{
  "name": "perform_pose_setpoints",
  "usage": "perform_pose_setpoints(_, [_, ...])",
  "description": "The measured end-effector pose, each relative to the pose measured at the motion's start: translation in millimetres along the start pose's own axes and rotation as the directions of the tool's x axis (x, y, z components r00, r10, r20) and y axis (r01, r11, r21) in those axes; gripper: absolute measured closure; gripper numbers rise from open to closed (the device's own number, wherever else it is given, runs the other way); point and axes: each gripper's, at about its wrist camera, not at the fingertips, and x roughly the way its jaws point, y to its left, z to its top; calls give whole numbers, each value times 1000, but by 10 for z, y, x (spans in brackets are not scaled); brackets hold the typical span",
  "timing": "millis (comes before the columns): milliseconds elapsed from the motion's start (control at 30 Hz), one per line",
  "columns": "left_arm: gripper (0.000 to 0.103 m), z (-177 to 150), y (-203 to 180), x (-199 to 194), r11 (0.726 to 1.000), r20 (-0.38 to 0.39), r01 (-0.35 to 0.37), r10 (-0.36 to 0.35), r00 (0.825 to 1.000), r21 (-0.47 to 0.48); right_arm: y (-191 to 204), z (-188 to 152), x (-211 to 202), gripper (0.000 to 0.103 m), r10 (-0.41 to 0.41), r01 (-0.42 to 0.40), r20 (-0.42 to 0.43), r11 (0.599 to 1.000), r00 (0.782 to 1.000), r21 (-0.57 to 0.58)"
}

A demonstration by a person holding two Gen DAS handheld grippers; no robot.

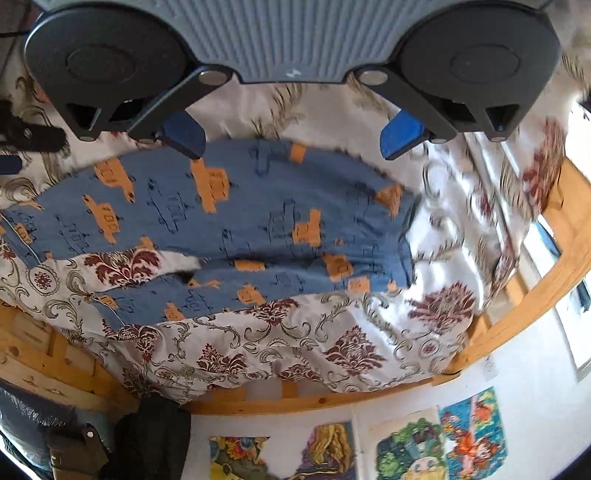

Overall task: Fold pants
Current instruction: 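Move both grippers to the pant leg hems and close on them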

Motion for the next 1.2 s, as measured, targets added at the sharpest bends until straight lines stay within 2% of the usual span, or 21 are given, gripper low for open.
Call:
perform_pose_setpoints(67, [0, 122, 65, 83, 1000, -9, 16, -16, 1000, -9, -90, 150, 109, 1, 4, -4, -11, 1000, 1000, -22])
perform_pose_setpoints(200, [0, 618, 275, 504, 997, -10, 44, -45, 999, -57, -328, 643, 431, 0, 42, -42, -1, 997, 999, -66])
perform_pose_setpoints(267, [0, 844, 329, 756, 1000, 9, 22, -22, 1000, -12, -398, 935, 617, 0, 60, -57, 18, 991, 998, -119])
perform_pose_setpoints(333, [0, 1071, 360, 1032, 998, 41, -1, -1, 999, 60, -456, 1259, 863, 0, 111, -102, 31, 972, 993, -214])
perform_pose_setpoints(367, [0, 1183, 375, 1182, 995, 55, 7, -12, 998, 98, -479, 1418, 997, 0, 130, -118, 32, 959, 991, -258])
perform_pose_setpoints(467, [0, 1557, 450, 1707, 979, 58, 88, -100, 993, 183, -590, 1907, 1453, 1, 154, -128, 51, 932, 987, -339])
perform_pose_setpoints(567, [0, 1872, 422, 2191, 953, 69, 163, -186, 980, 256, -808, 2395, 1960, 1, 154, -142, 2, 918, 988, -369])
perform_pose_setpoints(600, [0, 1965, 385, 2346, 944, 77, 190, -218, 973, 271, -864, 2532, 2121, 1, 161, -158, -25, 905, 987, -395])
perform_pose_setpoints(733, [0, 2320, 191, 2969, 873, -22, 326, -341, 940, 363, -971, 2930, 2648, 3, 168, -198, -104, 824, 980, -531])
perform_pose_setpoints(800, [1, 2404, 80, 3205, 835, -77, 380, -382, 921, 398, -947, 3072, 2895, 12, 171, -222, -142, 771, 975, -597])
perform_pose_setpoints(900, [9, 2462, -79, 3516, 767, -180, 446, -412, 893, 462, -896, 3214, 3183, 21, 198, -282, -200, 701, 959, -655])
perform_pose_setpoints(1033, [17, 2444, -162, 3818, 680, -341, 534, -412, 845, 503, -825, 3316, 3439, 33, 216, -361, -292, 632, 932, -686])
perform_pose_setpoints(1067, [17, 2441, -163, 3869, 666, -371, 546, -403, 837, 508, -824, 3336, 3496, 35, 220, -381, -315, 625, 923, -681])
perform_pose_setpoints(1133, [18, 2448, -111, 4017, 656, -429, 574, -392, 814, 489, -824, 3364, 3580, 39, 231, -416, -352, 619, 907, -666])
perform_pose_setpoints(1200, [18, 2470, -44, 4099, 654, -464, 600, -398, 791, 462, -826, 3362, 3618, 50, 250, -449, -379, 611, 891, -652])
